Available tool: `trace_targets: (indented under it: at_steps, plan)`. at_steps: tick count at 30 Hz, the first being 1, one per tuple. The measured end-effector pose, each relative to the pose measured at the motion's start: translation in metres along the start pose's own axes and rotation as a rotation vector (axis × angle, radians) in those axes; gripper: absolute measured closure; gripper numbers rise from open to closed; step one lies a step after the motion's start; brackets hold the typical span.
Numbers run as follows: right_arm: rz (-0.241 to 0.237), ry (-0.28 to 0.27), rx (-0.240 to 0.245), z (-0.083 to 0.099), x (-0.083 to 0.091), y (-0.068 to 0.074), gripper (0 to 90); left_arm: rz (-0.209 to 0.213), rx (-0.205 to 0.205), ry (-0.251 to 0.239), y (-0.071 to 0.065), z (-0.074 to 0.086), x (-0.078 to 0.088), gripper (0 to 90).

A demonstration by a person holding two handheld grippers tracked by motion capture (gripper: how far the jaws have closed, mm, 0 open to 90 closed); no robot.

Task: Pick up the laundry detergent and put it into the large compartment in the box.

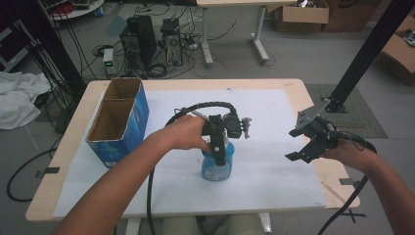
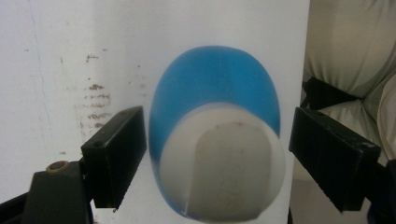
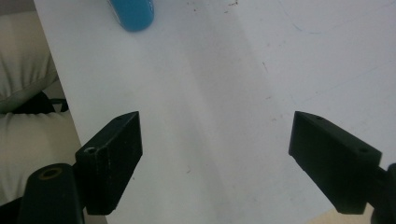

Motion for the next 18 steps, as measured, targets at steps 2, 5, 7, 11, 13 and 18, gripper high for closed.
trace_targets:
  at_steps: [2,5,7,11,13,18]
  plan:
    - [-0.001,-0.001,0.002,0.0003,-0.0001,0.0,17.4,0.0,-0.003,0.002,0.0,-0.0006,-0.0007,19.7]
    - [0.0,-0.002,0.0,0.0005,0.0001,0.0,17.4,0.0,-0.004,0.005,-0.0001,-0.0014,-0.0015,20.0]
    - [0.0,-0.003,0.001,0.0005,0.0001,0.0001,17.4,0.0,-0.006,0.008,0.0001,-0.0015,-0.0016,20.8]
    - [0.001,-0.005,0.001,0.0007,0.0006,0.0002,17.4,-0.001,-0.007,0.004,0.0007,-0.0014,-0.0015,21.6]
    - [0.001,-0.005,0.001,0.0008,0.0006,0.0003,17.3,-0.001,-0.007,0.005,0.0009,-0.0013,-0.0017,21.9]
    - [0.001,-0.004,-0.002,0.0011,0.0003,0.0005,17.4,-0.003,-0.007,0.004,0.0011,-0.0011,-0.0019,23.0]
Point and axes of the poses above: each handheld gripper's, and its own axes: x roughly backward along the jaws, z roughly out of its underside, y roughly to its left, the point moved 3 cm from there along -x, roughly forward along the jaws, and after that the axes turned 14 degrees about x, right-handed, at the moved point
